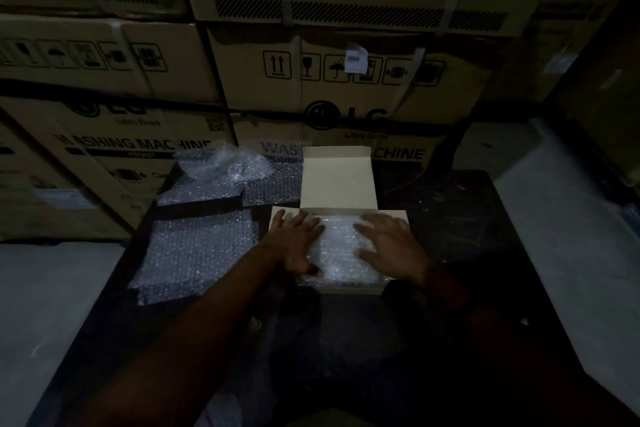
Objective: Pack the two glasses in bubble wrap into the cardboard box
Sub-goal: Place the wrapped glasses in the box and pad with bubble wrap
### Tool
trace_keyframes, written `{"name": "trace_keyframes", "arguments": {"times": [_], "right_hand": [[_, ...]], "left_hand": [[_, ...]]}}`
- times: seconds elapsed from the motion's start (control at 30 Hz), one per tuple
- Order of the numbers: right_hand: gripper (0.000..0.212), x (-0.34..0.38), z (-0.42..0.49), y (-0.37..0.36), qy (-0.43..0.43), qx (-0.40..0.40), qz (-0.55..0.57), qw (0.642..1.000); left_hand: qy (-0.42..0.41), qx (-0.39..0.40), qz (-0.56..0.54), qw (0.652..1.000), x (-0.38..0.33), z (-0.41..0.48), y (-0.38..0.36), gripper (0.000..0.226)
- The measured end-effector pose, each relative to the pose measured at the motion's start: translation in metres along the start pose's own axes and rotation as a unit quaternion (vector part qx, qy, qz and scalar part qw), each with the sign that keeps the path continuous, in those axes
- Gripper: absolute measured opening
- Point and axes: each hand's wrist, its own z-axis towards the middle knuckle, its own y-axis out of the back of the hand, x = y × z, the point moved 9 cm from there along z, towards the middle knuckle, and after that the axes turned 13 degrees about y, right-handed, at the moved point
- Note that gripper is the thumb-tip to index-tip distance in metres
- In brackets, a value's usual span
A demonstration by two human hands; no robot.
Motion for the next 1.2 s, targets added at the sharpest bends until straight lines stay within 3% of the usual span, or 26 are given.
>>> {"name": "trace_keyframes", "arguments": {"times": [0.1,0.23,0.6,0.77,0.97,1.03,1.1,1.2], "right_hand": [[0.073,0.005,-0.005,-0.022,0.043,0.112,-0.027,0.992],[0.082,-0.007,-0.004,-0.036,0.026,0.173,-0.041,0.984],[0.092,-0.009,-0.005,-0.022,0.016,0.160,-0.050,0.986],[0.084,-0.003,-0.008,-0.023,0.013,0.180,-0.106,0.978],[0.078,0.007,-0.004,-0.018,0.014,0.178,-0.118,0.977],[0.077,0.009,-0.006,-0.013,0.009,0.166,-0.108,0.980],[0.075,0.015,-0.009,-0.006,0.003,0.116,-0.062,0.991],[0.065,0.043,-0.015,0.003,0.042,0.002,0.066,0.997]], "left_hand": [[0.001,0.015,-0.002,1.000,0.000,0.005,-0.003,0.112],[0.010,0.033,0.022,0.999,-0.004,0.006,-0.001,0.116],[0.030,-0.031,0.033,0.999,0.004,0.000,0.010,0.107],[0.054,0.000,0.057,0.997,0.008,-0.006,-0.004,0.106],[0.056,-0.033,0.063,0.996,0.010,-0.007,-0.001,0.105],[0.041,-0.064,0.019,0.997,0.011,-0.015,0.003,0.101],[0.033,-0.158,-0.124,0.979,0.022,-0.031,0.012,0.088],[0.097,-0.326,-0.341,0.876,0.074,-0.067,0.006,0.055]]}}
